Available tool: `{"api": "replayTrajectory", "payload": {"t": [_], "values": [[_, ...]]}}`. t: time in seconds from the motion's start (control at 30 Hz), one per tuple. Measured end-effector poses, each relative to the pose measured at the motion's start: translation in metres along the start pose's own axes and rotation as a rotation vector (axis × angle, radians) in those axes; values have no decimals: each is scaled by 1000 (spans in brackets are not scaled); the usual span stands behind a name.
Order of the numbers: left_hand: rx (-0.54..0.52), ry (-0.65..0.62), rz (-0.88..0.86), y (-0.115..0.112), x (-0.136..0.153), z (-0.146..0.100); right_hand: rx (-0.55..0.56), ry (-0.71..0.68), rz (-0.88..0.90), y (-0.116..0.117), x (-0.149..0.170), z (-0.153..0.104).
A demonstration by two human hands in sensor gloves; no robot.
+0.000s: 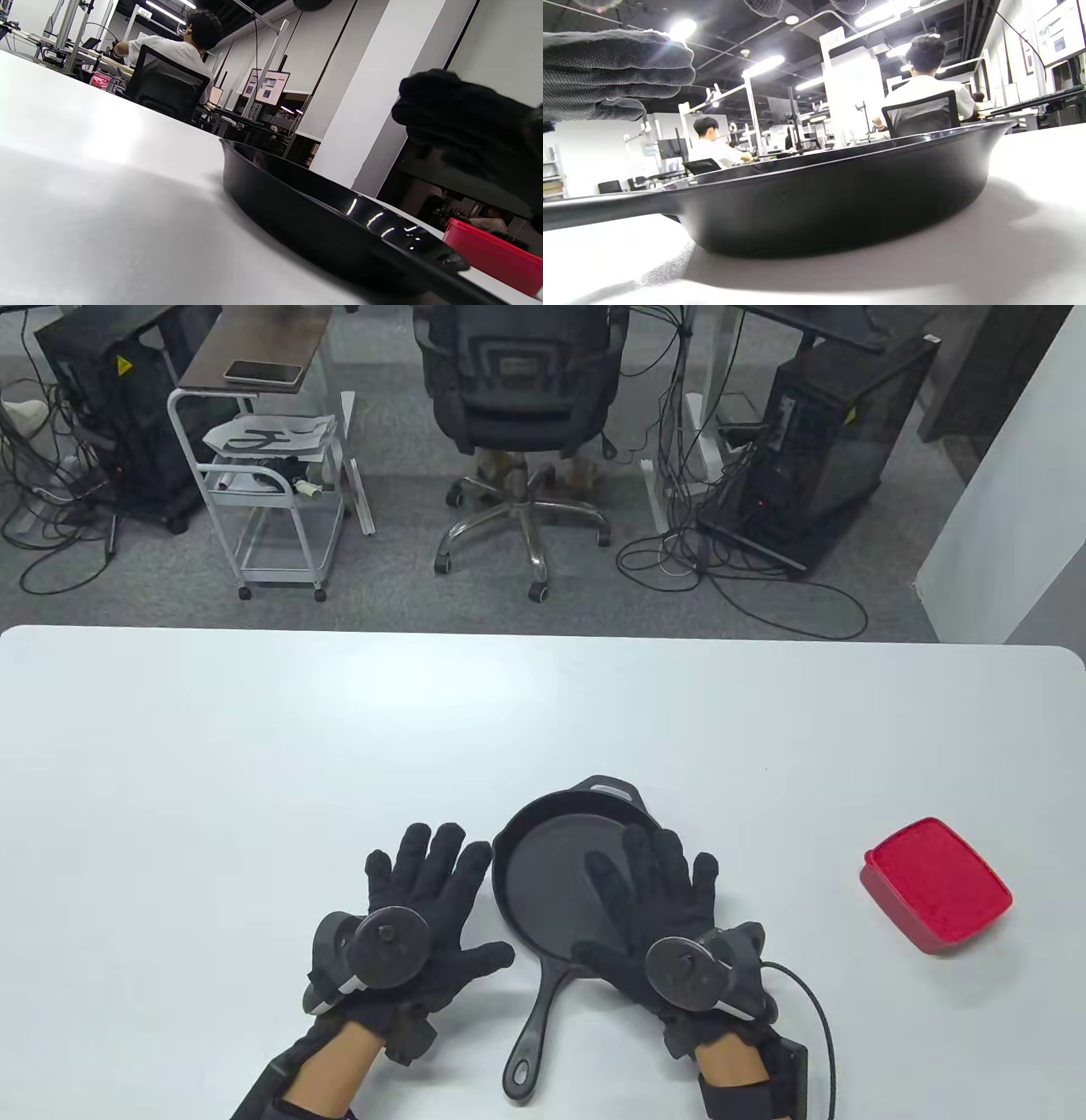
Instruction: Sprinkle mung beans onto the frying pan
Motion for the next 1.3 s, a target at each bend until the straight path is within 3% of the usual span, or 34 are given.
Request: {"api": "replayTrajectory", "payload": {"t": [0.5, 0.7, 0.93, 1.13, 1.3], "values": [[3, 5, 1, 0, -1, 0, -10, 10, 0, 0, 1, 1], [3, 5, -5, 2, -2, 0, -4, 35, -49, -10, 13, 6], [15, 15, 4, 0, -1, 1, 8, 156, -130, -34, 86, 8], [16, 17, 5, 0, -1, 1, -62, 365, -171, -58, 176, 1], [18, 26, 4, 0, -1, 1, -153, 537, -177, -62, 240, -8]]}}
Point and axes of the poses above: the tracker on the back of each hand, its own x axis roughly to the little-finger side, its own z axis roughly from the wrist to the fingertips, y = z × x, the point moved 1 cm from there along z, roughly from the wrist to the fingertips, and after that the axes turned 14 degrees about -z, right-handed, at the moved point
